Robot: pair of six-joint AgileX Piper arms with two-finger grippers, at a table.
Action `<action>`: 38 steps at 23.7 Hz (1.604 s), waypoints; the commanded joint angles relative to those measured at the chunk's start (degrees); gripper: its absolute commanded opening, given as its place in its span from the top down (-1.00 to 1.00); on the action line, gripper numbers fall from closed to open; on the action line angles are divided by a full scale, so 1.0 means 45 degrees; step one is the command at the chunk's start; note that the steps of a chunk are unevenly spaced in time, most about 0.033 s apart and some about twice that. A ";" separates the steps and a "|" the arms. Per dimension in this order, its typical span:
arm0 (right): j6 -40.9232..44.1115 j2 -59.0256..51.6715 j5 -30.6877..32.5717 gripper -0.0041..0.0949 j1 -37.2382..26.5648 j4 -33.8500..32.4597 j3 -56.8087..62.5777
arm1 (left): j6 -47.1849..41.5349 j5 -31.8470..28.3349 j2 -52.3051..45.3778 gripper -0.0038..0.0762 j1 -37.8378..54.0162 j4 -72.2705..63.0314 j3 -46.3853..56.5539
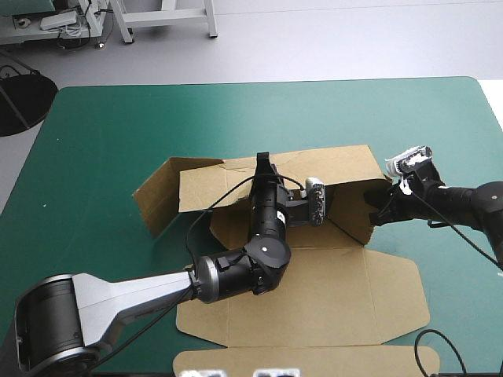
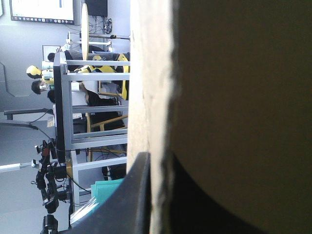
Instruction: Fold the box
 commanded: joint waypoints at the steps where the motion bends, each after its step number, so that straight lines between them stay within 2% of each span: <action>1: 0.0090 -0.0066 0.0725 0.92 -0.0014 0.0158 -0.0208 | -0.0127 -0.1044 -0.0217 0.57 -0.0055 0.0465 -0.0147; 3: 0.0141 -0.0066 0.0806 0.92 -0.0014 0.0158 -0.0208 | -0.0127 -0.0924 -0.0113 0.32 0.0072 0.1394 -0.0147; 5: 0.0173 -0.0066 0.1024 0.92 -0.0014 0.0158 -0.0208 | -0.0127 -0.0743 -0.0078 -0.05 0.0219 0.2104 -0.0147; 6: 0.0173 -0.0066 0.1060 0.92 -0.0014 0.0158 -0.0208 | -0.0127 -0.0774 -0.0078 -0.11 0.0219 0.2312 -0.0147; 17: 0.0173 -0.0066 0.1091 0.92 -0.0014 0.0113 -0.0208 | -0.1494 -0.0920 -0.0078 -0.11 -0.0594 0.2387 -0.0147; 22: 0.0325 -0.0066 0.1114 0.92 -0.0014 0.0113 -0.0208 | -0.1512 -0.0030 -0.0100 -0.11 -0.1759 0.2536 -0.0172; 26: 0.0477 -0.0066 0.1114 0.92 -0.0014 0.0113 -0.0208 | -0.1560 0.1287 -0.0149 -0.11 -0.3154 0.3131 -0.0172; 29: 0.0533 -0.0066 0.1114 0.92 -0.0014 0.0113 -0.0208 | -0.1976 0.1570 -0.0395 -0.11 -0.3943 0.3214 -0.0172; 31: 0.0623 -0.0066 0.1114 0.92 -0.0014 0.0113 -0.0208 | -0.2044 0.1905 -0.0732 0.09 -0.4637 0.3241 -0.0172; 33: 0.0649 -0.0066 0.1124 0.92 -0.0014 0.0113 -0.0208 | -0.2044 0.2321 -0.1326 0.74 -0.5042 0.3407 -0.0172; 34: 0.0649 -0.0066 0.1124 0.92 -0.0014 0.0113 -0.0208 | -0.2102 0.2386 -0.1509 0.94 -0.5042 0.3550 -0.0172; 36: 0.0755 -0.0066 0.1124 0.92 -0.0014 0.0113 -0.0208 | -0.2345 0.2412 -0.2086 0.92 -0.4915 0.3626 -0.0172; 38: 0.0755 -0.0066 0.1124 0.92 -0.0014 0.0113 -0.0208 | -0.3259 0.1668 -0.2780 0.92 -0.4445 0.3626 -0.0172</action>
